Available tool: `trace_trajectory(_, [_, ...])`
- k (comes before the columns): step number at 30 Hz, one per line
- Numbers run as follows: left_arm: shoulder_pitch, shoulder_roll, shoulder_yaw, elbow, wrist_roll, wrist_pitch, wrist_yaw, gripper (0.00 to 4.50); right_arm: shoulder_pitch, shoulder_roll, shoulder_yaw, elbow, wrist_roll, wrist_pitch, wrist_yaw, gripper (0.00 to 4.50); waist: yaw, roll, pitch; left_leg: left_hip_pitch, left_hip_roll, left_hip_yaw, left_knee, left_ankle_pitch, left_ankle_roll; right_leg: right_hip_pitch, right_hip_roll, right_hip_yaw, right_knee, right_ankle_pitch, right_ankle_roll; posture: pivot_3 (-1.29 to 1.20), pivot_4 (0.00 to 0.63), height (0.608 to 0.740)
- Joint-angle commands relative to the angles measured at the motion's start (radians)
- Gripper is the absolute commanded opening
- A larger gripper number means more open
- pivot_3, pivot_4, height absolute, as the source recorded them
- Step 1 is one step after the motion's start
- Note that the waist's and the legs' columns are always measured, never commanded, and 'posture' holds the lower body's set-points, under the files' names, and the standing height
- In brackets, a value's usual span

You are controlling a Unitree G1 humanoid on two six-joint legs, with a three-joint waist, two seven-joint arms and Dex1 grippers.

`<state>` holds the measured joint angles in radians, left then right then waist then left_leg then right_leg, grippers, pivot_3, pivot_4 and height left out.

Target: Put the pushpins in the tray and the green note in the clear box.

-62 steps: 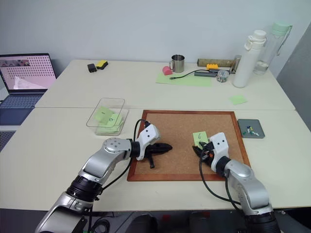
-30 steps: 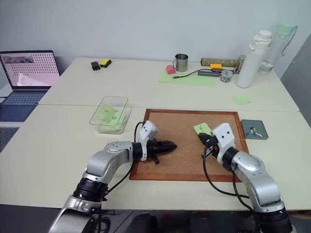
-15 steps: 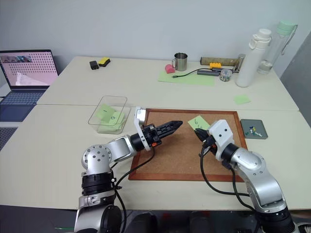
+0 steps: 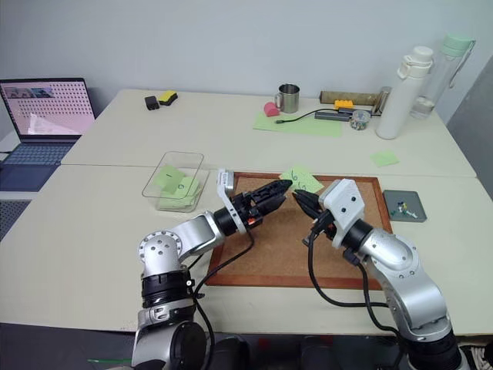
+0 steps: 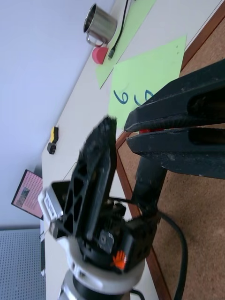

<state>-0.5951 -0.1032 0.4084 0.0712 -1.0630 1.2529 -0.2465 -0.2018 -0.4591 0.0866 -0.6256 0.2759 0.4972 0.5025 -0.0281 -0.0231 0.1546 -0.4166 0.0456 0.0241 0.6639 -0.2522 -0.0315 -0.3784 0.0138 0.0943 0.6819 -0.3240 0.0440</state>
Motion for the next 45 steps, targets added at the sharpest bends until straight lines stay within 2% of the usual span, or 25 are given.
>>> trace_trajectory(1, [-0.038, -0.011, -0.013, 0.002, -0.042, -0.036, -0.004, 4.46, -0.006, -0.016, 0.020, -0.048, -0.007, -0.015, 0.016, 0.00, 0.000, 0.000, 0.000, 0.000, 0.000, 0.000, 0.000, 0.000, 0.000, 0.000, 0.000, 0.000, 0.000, 0.000, 0.000, 0.00, 0.150, 0.740])
trace_trajectory(5, [-0.041, -0.003, -0.027, -0.002, -0.055, -0.045, -0.017, 4.46, -0.004, -0.017, 0.021, -0.046, -0.008, -0.018, 0.020, 0.00, 0.000, 0.000, 0.000, 0.000, 0.000, 0.000, 0.000, 0.000, -0.001, 0.000, 0.000, 0.000, 0.000, 0.000, 0.000, 0.00, 0.150, 0.740])
trace_trajectory(8, [-0.036, 0.005, -0.030, 0.001, -0.062, -0.055, -0.023, 4.03, 0.000, -0.015, 0.019, -0.047, -0.007, -0.018, 0.021, 0.00, 0.000, 0.000, 0.000, 0.000, 0.000, 0.000, 0.000, 0.001, -0.001, 0.000, 0.000, 0.000, 0.000, 0.000, 0.000, 0.00, 0.150, 0.740])
trace_trajectory(29, [-0.015, 0.047, -0.093, -0.023, -0.114, -0.050, -0.046, 0.11, -0.025, -0.005, 0.023, -0.059, -0.007, -0.006, 0.014, 0.00, 0.000, 0.000, 0.000, 0.000, 0.000, 0.000, 0.000, 0.001, -0.001, 0.000, 0.000, 0.000, 0.000, 0.000, 0.000, 0.00, 0.150, 0.740])
trace_trajectory(34, [-0.017, 0.075, -0.132, -0.018, -0.069, -0.080, -0.060, 0.04, -0.030, -0.005, 0.020, -0.065, -0.004, -0.001, 0.014, 0.00, 0.000, 0.000, 0.000, 0.000, 0.000, 0.000, 0.000, 0.001, -0.001, 0.000, 0.000, 0.000, 0.000, 0.000, 0.000, 0.00, 0.150, 0.740])
trace_trajectory(40, [-0.003, 0.146, -0.256, -0.009, 0.084, -0.182, -0.146, 0.04, -0.045, -0.002, 0.005, -0.076, 0.005, 0.011, 0.008, 0.00, 0.000, 0.000, 0.000, 0.000, 0.000, 0.000, 0.000, 0.001, -0.001, 0.000, 0.000, 0.000, 0.000, 0.000, 0.000, 0.00, 0.150, 0.740])
trace_trajectory(45, [-0.010, 0.136, -0.251, 0.009, 0.111, -0.227, -0.145, 0.04, -0.058, -0.007, -0.033, -0.092, 0.034, 0.030, 0.011, 0.00, 0.000, 0.000, 0.000, 0.000, 0.000, 0.000, 0.000, 0.001, -0.001, 0.000, 0.000, 0.000, 0.000, 0.000, 0.000, 0.00, 0.150, 0.740])
